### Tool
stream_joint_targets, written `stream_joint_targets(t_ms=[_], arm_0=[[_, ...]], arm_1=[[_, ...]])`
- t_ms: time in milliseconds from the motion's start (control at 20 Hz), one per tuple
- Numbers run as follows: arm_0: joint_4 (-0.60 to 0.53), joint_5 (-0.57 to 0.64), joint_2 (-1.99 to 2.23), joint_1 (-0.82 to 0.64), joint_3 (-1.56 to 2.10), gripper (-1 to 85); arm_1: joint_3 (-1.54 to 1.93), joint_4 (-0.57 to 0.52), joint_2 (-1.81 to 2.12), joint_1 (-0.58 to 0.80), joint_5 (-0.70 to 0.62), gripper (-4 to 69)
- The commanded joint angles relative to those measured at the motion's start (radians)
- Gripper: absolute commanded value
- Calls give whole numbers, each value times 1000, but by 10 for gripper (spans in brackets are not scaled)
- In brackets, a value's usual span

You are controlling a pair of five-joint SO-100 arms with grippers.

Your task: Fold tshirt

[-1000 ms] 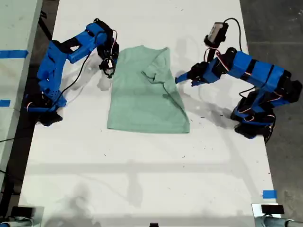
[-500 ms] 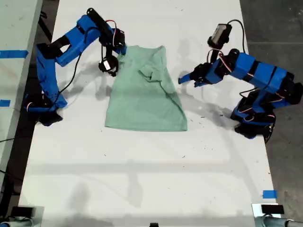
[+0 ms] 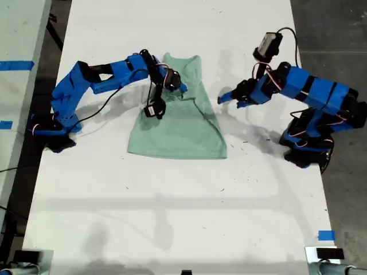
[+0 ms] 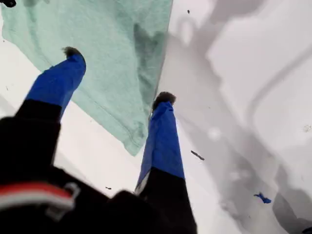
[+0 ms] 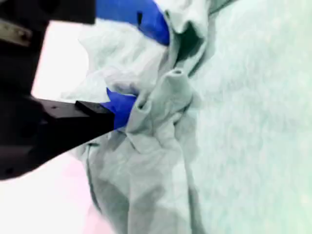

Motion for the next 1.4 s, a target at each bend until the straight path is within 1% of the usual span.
stream_joint_targets(t_ms=[0, 100, 150, 200, 250, 300, 350, 400, 500, 550, 650, 700, 750, 800, 900, 950, 1100, 1350], arm_0=[[187, 3, 186, -58, -48, 281], [368, -3, 347, -83, -5, 282], [479, -14, 419, -87, 37, 263], [551, -40, 492, -78, 109, 235], [586, -75, 574, -54, 213, 215], [574, -117, 678, -11, 348, 169], [531, -164, 796, 40, 506, 139], [503, -233, 908, 95, 644, 83], [503, -367, 1060, 201, 834, 40], [508, -423, 1106, 250, 904, 24], [534, -520, 1150, 333, 979, 32], [548, -545, 1144, 365, 980, 69], [546, -563, 1138, 396, 980, 178], [543, -580, 1137, 417, 982, 216], [520, -586, 1137, 442, 991, 248], [512, -595, 1137, 443, 1003, 247], [472, -595, 1137, 439, 1039, 241], [445, -597, 1134, 437, 1052, 231]], arm_1=[[0, -31, 60, -17, 12, 269], [11, -20, 86, -26, 14, 269], [11, -9, 97, -34, 14, 267], [11, 5, 106, -48, 15, 260], [11, 15, 109, -66, 17, 254], [11, 29, 109, -86, 26, 235], [11, 41, 109, -114, 35, 178], [9, 60, 109, -140, 55, 77], [17, 86, 118, -190, 91, -10], [23, 87, 124, -219, 106, -10], [23, 87, 123, -268, 124, -10], [20, 83, 117, -287, 126, -8], [18, 72, 114, -302, 123, 37], [17, 66, 104, -314, 118, 128], [21, 51, 63, -336, 107, 226], [37, 28, 37, -347, 104, 247], [118, -97, -46, -351, 94, 251], [190, -345, -287, -360, 89, 253]])
